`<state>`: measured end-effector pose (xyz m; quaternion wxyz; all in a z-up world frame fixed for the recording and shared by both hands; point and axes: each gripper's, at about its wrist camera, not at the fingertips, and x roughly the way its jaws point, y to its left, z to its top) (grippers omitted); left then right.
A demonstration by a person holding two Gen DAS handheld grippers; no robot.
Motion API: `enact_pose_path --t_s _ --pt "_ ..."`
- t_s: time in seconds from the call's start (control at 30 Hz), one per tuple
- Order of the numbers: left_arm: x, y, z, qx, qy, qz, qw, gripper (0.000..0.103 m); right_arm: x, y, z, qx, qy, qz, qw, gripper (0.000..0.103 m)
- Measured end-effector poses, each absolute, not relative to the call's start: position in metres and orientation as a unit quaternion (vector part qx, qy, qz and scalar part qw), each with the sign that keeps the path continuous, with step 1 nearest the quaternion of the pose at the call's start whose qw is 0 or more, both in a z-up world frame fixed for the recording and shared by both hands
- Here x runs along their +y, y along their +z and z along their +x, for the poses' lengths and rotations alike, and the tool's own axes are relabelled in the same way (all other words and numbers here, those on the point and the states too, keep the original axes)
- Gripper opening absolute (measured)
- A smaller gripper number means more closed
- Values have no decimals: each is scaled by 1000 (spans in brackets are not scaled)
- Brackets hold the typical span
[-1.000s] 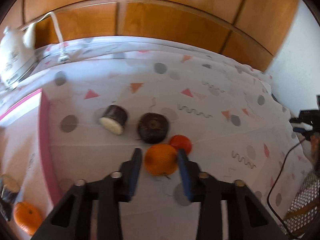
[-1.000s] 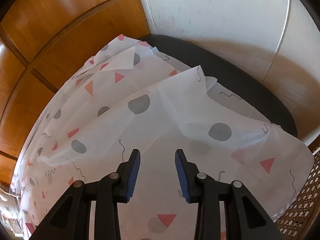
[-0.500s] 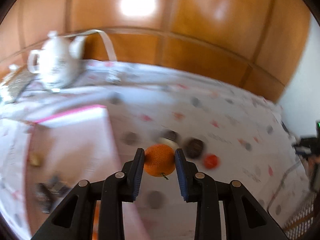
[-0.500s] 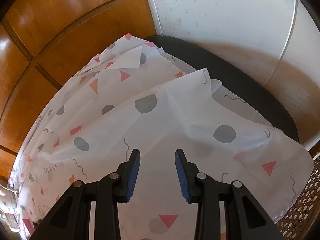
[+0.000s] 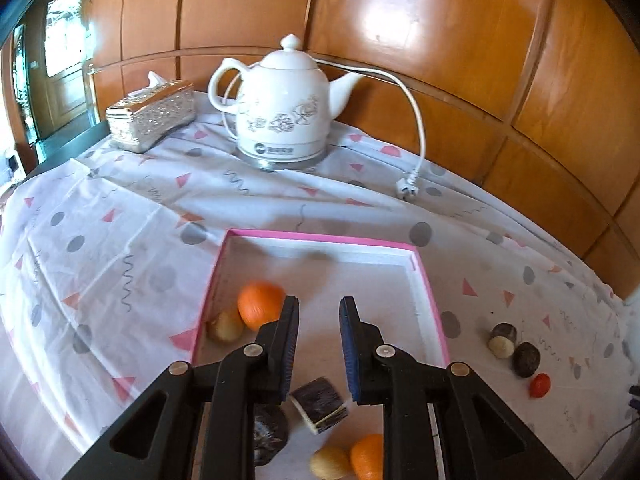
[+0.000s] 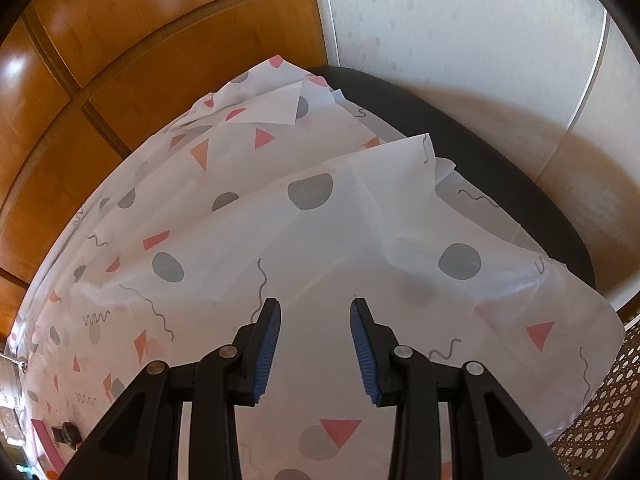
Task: Organize fruits
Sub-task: 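Carry the orange into the pink tray and open the left tool, then move the right tool toward the red tomato on the cloth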
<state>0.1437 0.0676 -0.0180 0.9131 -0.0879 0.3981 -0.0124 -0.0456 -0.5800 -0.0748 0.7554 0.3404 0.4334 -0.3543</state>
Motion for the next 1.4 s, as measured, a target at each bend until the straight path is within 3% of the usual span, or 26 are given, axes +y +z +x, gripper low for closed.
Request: enact_pose_path --t_s 0.47,0.93,1.4 --pt "79 -17 94 397 17 -77 914 32 -564 -70 -31 442 -321 307 780 36" --pt "77 -10 66 392 3 -83 916 36 -529 -64 -5 452 -241 244 823 36" --pt "92 -17 47 402 13 -91 911 41 -454 -55 23 464 -37 171 868 36"
